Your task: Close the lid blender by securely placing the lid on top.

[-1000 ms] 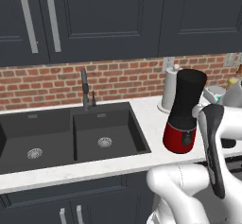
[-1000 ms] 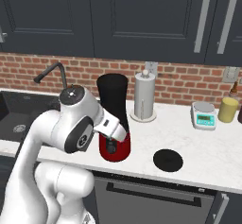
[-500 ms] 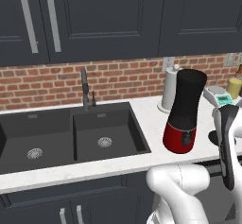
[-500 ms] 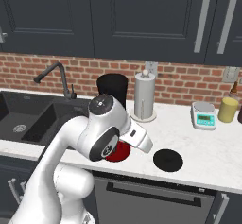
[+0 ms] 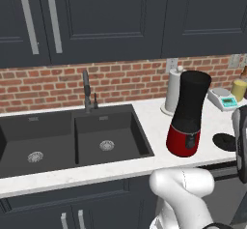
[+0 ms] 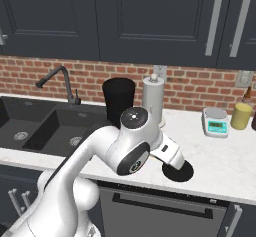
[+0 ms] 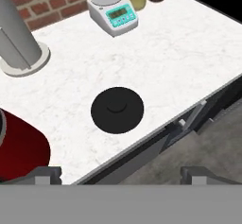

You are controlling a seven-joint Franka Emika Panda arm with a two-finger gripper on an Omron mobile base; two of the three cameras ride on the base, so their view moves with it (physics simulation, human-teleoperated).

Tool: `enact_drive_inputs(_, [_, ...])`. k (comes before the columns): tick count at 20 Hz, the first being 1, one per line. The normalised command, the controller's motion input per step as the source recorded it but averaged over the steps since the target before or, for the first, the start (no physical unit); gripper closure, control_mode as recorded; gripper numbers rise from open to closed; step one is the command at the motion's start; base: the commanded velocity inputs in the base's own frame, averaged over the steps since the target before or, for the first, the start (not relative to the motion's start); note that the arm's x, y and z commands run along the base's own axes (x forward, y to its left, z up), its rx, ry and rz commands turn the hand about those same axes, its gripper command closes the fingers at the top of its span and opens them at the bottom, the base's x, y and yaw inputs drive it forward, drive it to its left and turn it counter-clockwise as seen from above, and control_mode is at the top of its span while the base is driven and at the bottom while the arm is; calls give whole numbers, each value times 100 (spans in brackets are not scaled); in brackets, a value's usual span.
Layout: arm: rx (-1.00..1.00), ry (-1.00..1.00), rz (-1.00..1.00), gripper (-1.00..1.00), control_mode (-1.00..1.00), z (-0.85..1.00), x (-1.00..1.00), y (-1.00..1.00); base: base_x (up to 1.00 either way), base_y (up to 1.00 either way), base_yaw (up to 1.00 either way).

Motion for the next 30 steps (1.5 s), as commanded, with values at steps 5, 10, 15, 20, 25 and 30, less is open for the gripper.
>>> enact_drive_inputs(5, [5, 0, 1, -100, -100, -5, 15, -12, 0, 0, 0])
enact_drive_inputs(10, [3, 1, 12, -100, -100, -18, 26, -2, 0, 0, 0])
enact_drive_inputs(15, [1, 5, 18, -100, -100, -25, 27, -10, 0, 0, 0])
enact_drive_inputs(20, [0, 1, 15, -100, -100, -26, 16, -26, 0, 0, 0])
enact_drive_inputs(25, [0, 2, 8, -100, -100, -21, 12, -30, 0, 0, 0])
enact_drive_inputs(30, [0, 11, 3, -100, -100, -18, 18, -5, 0, 0, 0])
